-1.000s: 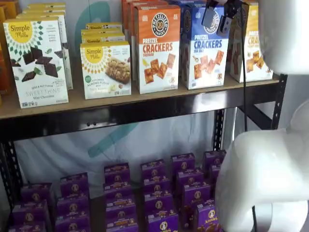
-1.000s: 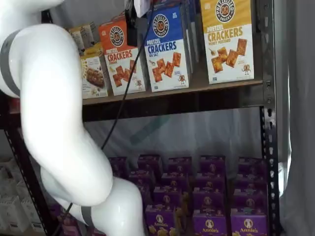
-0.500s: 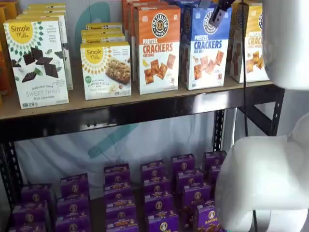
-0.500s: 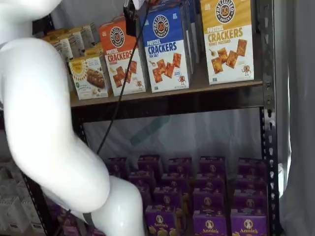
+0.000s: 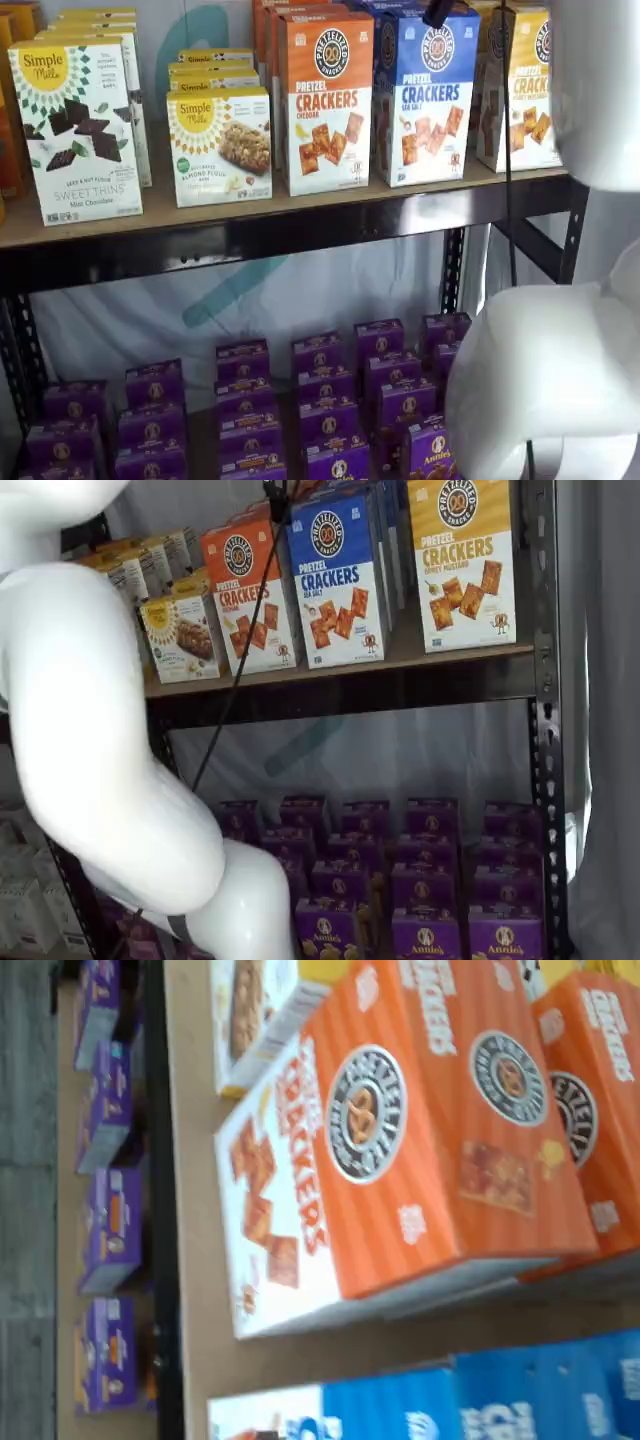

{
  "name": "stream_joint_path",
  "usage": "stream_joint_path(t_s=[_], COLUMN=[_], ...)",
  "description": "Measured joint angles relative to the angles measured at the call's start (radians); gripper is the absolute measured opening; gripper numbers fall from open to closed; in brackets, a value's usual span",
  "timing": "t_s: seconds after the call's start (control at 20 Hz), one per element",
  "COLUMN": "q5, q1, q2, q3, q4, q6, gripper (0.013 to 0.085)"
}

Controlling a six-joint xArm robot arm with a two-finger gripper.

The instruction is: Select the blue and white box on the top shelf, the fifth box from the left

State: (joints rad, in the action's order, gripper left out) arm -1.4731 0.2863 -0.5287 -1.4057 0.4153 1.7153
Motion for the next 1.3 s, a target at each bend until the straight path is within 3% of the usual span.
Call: stream_joint_path(t_s=[0.4, 1.3], q5=[-0.010, -0.024], q1=[-0.032, -0.058], q2=[0.130, 0.240], q3=[-0.106, -0.158], q4=[-0.081, -0.151], q6=[0.008, 0.017], gripper=[0.0850, 0.0850])
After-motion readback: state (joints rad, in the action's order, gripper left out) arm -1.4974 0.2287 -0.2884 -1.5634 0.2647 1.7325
